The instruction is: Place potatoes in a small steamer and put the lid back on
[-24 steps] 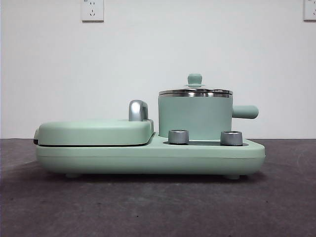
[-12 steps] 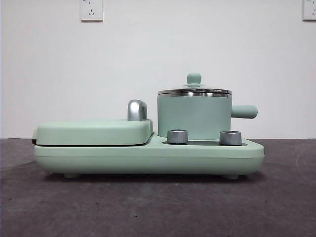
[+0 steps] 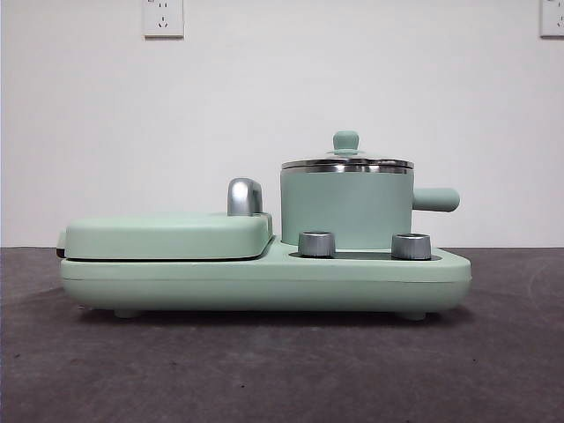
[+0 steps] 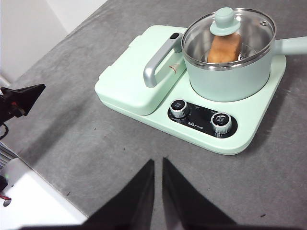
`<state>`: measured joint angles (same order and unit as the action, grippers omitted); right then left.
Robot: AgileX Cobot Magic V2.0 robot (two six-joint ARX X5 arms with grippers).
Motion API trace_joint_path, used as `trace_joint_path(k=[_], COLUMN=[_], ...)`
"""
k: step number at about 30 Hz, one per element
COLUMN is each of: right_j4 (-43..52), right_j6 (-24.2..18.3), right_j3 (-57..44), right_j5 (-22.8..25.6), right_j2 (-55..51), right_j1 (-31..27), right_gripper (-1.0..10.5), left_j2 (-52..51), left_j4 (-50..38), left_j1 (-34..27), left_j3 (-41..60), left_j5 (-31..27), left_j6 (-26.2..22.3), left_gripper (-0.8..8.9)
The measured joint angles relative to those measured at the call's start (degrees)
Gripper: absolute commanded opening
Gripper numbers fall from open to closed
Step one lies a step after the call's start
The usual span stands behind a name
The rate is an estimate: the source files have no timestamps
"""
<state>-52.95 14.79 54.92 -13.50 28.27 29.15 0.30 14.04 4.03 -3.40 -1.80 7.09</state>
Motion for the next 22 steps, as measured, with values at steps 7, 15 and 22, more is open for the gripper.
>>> trace_joint_path(k=[7,15,22], right_j4=[0.04,0.04,0.04], right_j6=[0.0,0.0,0.0], right_j3=[0.0,0.0,0.0], right_j5=[0.0,0.02,0.02], right_j2=[0.0,0.0,0.0], right_j1=[0.0,0.0,0.0], right_gripper=[0.2,0.2,0.2], left_j2=[0.0,0.0,0.0], left_j4=[-4.26,-4.85,-4.85], left_j1=[0.0,0.0,0.0], left_j3=[1.53,1.53,1.53], left_j5=[0.11,0.11,0.11], left_j6=[0.09,0.09,0.11], left_gripper=[0.06,0.06,0.06])
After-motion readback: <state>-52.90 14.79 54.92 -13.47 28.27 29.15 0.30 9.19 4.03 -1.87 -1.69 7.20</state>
